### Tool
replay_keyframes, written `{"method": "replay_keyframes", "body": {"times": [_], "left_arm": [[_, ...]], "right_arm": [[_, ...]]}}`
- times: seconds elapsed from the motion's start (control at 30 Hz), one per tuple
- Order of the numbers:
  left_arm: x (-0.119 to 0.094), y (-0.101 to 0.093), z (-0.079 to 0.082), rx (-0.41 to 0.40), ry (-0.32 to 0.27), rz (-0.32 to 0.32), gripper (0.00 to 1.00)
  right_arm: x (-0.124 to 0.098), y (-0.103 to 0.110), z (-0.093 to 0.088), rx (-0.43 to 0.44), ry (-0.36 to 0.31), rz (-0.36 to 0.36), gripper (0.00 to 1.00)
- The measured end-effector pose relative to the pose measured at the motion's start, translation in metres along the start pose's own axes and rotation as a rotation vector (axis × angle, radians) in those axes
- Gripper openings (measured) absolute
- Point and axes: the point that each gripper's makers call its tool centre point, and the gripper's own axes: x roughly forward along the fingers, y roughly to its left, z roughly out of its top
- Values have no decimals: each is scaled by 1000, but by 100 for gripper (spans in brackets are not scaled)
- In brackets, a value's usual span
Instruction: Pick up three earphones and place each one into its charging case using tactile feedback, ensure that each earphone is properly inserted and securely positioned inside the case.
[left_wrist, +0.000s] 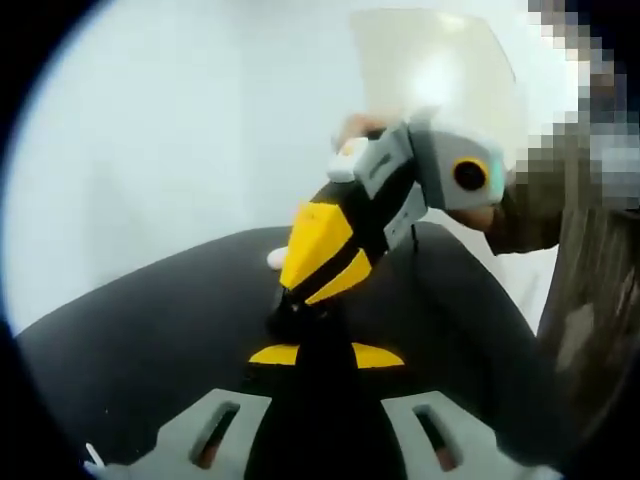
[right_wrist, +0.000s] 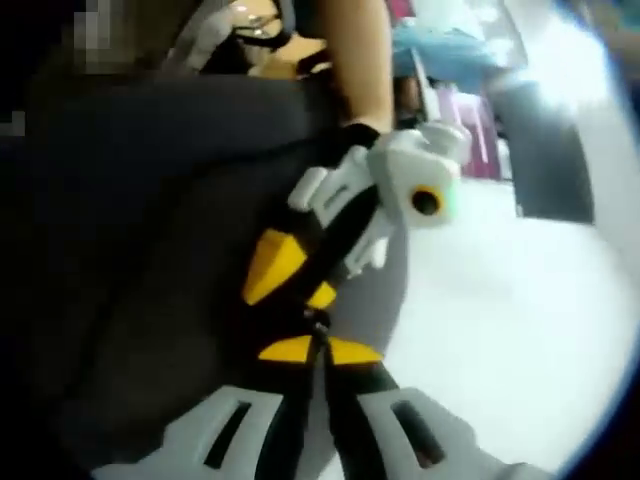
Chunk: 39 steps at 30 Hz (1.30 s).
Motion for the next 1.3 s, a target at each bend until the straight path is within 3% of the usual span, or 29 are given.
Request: {"method": "replay_keyframes", "body": {"times": [0.47,0.57,0.9,1.07,1.2,1.3], "left_arm": [[-1,2,-1,4,2,0,14],[-1,1,-1,1,2,-2,14],[0,-2,-1,6,6,-1,14],[0,-3,-1,12,9,0,14],[0,-5,-2,17,14,-6,14],[0,-3,-1,19,11,2,15]], "right_arm": [[-1,-4,-2,25,-5,1,4],[1,8,-2,29,-7,67,13],[10,6,2,-129,21,148,13],[12,6,1,-153,44,192,12],[17,6,-2,-115,60,180,11],[15,5,-4,-89,55,129,10]]}}
